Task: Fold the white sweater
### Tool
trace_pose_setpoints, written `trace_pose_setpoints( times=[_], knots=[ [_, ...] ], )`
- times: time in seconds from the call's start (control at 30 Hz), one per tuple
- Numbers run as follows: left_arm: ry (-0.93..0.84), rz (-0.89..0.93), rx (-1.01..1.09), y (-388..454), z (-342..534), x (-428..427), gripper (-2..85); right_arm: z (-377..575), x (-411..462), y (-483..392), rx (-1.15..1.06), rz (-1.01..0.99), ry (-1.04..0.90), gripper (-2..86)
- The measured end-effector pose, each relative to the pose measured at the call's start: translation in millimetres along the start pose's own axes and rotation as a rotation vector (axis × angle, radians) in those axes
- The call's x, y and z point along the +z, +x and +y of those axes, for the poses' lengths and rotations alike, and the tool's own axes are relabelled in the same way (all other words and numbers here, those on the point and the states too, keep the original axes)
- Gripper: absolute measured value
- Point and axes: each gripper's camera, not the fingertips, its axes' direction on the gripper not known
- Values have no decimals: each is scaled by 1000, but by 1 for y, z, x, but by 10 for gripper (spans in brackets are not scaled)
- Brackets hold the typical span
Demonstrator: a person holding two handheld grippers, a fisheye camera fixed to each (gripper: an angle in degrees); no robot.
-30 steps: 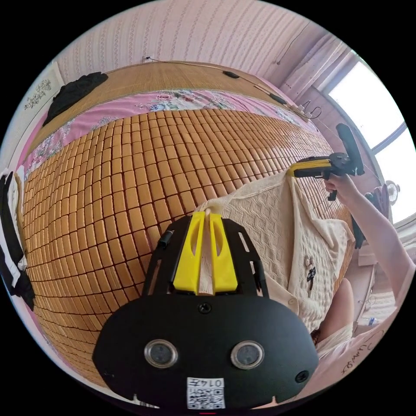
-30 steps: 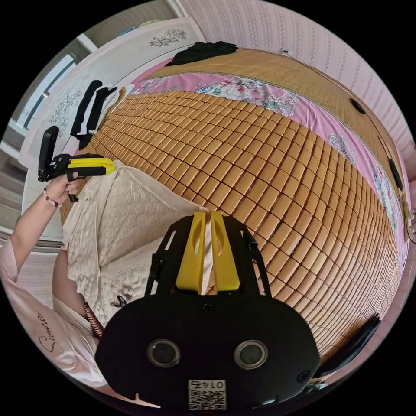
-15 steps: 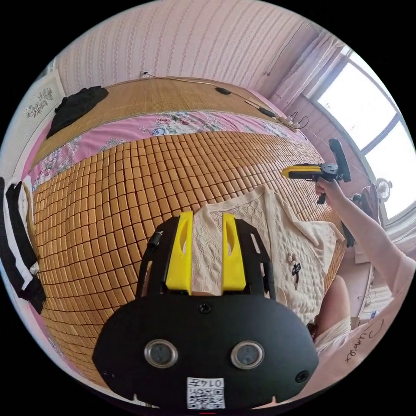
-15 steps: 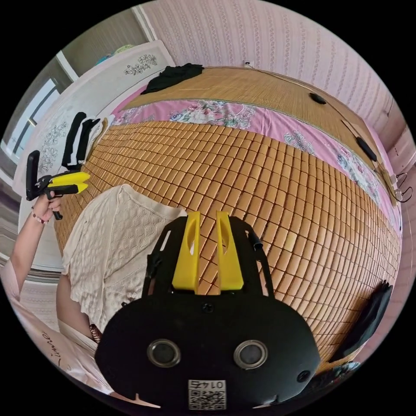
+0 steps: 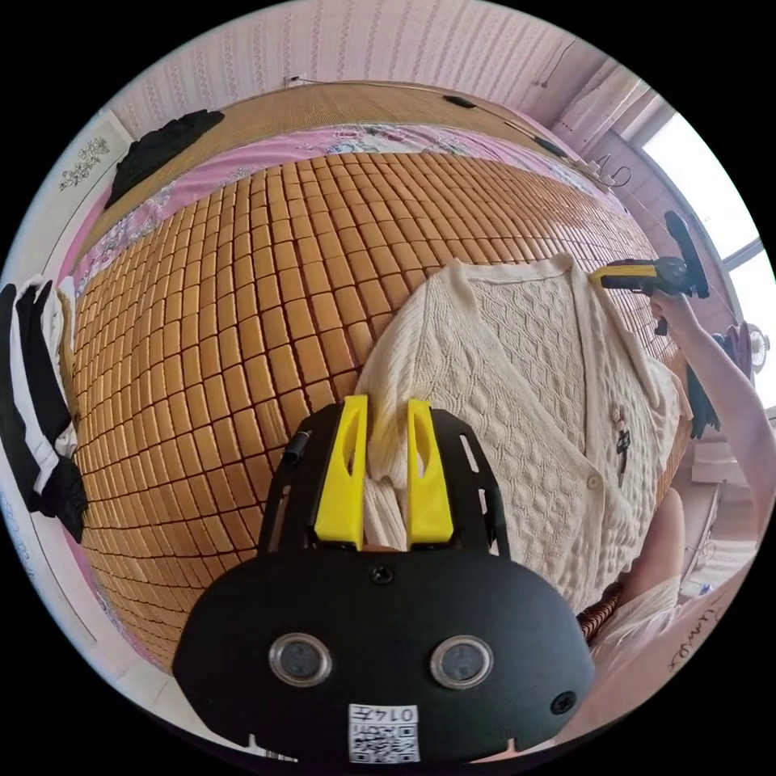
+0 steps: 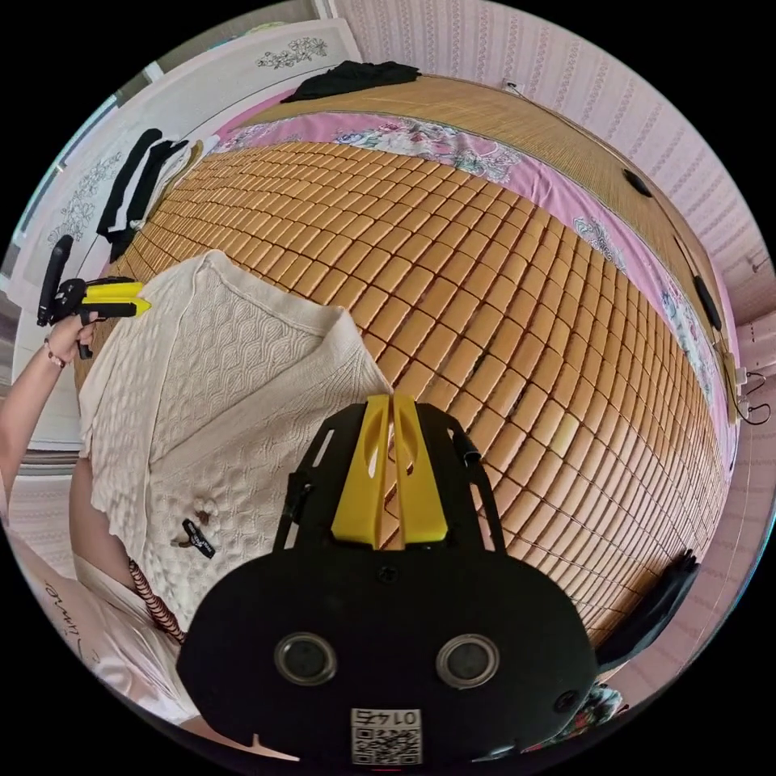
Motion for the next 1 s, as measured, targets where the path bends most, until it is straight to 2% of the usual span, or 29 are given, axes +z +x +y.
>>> trace_pose_setpoints(
  times=[0.13, 0.2, 0.23, 0.3, 0.43, 0.57, 0.63, 0.7, 0.83, 0.93, 1.0],
  knots=[
    [27, -113, -5, 14, 3, 9, 65, 8, -3, -10, 99, 78, 58, -1],
    [123, -40, -97, 17, 19, 2, 64, 26, -18, -24, 148, 207, 142, -1],
    [151, -27, -102, 19, 25, -3, 65, 44, -31, -38, 151, 301, 219, -2],
    [264, -55, -45, 34, 59, -31, 74, 76, -48, -65, 103, 363, 294, -3],
    [399, -160, 142, 78, 146, -90, 81, 188, -71, -162, -146, 229, 325, -3],
    [376, -227, 338, 166, 280, -106, 46, 286, -56, -260, -306, 42, 276, -4],
    [404, -247, 330, 205, 337, -97, 24, 330, -36, -319, -372, -8, 236, 0],
    [358, -155, 305, 247, 388, -73, 41, 350, -21, -351, -374, -1, 222, 8],
    [320, -4, 237, 283, 424, -46, 63, 365, -1, -385, -398, -38, 204, 65],
    [294, -38, 250, 302, 428, -31, 84, 362, 10, -380, -349, -115, 149, 84],
    [221, -63, 275, 312, 425, -11, 91, 363, 20, -376, -311, -91, 128, 84]
  ],
)
